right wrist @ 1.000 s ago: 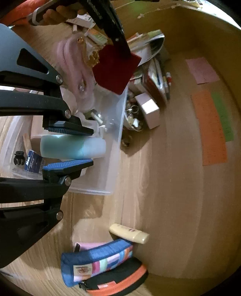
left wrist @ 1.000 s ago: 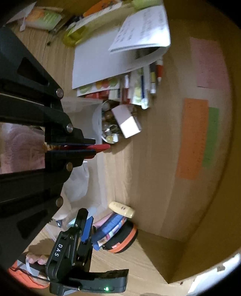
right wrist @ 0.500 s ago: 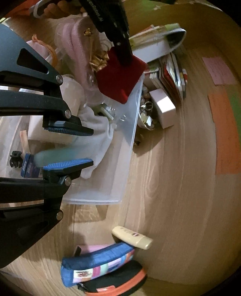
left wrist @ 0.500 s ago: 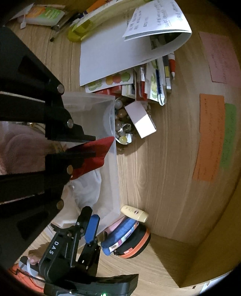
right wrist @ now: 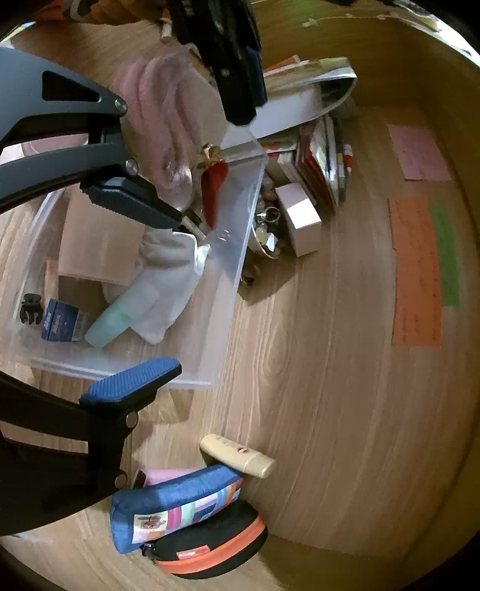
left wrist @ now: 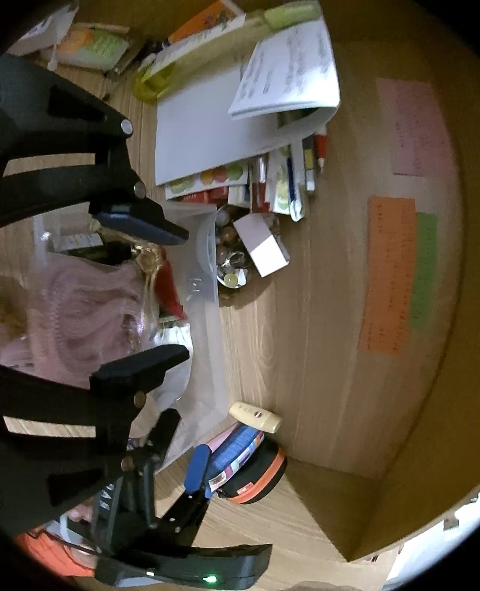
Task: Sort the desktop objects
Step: 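Open the left tool over the box to drop the red pouch while the right tool drops the bottle, then grasp the beaded cord with the left tool while the right tool grasps the pink round compact, then carry the cord over the box with the left tool while the right tool carries the compact, then open the left tool to drop the cord while the right tool releases the compact into the box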
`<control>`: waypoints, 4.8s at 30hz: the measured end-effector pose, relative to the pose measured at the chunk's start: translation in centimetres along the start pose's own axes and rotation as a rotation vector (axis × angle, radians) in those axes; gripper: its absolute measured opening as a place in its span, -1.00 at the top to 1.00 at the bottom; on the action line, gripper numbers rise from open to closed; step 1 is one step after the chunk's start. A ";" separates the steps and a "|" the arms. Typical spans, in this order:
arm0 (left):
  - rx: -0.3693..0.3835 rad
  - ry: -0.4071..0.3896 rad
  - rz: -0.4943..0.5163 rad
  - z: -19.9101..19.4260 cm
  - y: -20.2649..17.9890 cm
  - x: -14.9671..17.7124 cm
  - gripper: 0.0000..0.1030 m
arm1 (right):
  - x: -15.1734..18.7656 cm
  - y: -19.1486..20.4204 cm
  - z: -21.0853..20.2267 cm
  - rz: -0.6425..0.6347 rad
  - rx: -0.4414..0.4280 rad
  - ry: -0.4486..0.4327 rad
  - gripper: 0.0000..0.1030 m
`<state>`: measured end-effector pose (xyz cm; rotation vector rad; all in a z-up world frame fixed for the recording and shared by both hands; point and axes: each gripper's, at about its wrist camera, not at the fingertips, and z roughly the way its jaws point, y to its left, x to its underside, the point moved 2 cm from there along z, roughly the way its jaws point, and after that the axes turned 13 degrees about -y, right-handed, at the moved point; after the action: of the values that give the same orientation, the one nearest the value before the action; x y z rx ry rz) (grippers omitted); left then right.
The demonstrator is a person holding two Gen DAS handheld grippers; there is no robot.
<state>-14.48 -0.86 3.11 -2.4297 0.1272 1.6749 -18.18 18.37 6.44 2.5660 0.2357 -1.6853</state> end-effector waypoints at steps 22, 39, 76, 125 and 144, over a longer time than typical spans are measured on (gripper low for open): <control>-0.140 0.008 0.063 -7.2 2.7 4.0 -0.87 | 2.5 4.2 -6.7 0.023 -0.174 0.064 -0.62; -0.093 0.158 0.055 -7.8 3.2 9.8 -0.87 | 7.1 8.7 -2.4 0.051 -0.327 0.264 -0.62; 0.110 0.310 0.127 -2.5 -3.5 11.7 0.64 | 5.6 3.9 -7.3 0.106 -0.284 0.116 -0.23; 0.181 0.137 0.068 1.8 -5.6 3.0 0.64 | 0.6 -1.8 0.1 0.118 -0.142 0.081 -0.23; 0.199 0.093 0.065 0.2 -5.3 2.7 0.15 | 0.9 -0.4 0.5 0.013 -0.138 0.059 -0.34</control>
<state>-12.74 4.44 1.13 -2.3766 0.3719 1.4952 -18.31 18.74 5.40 2.5129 0.3257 -1.5328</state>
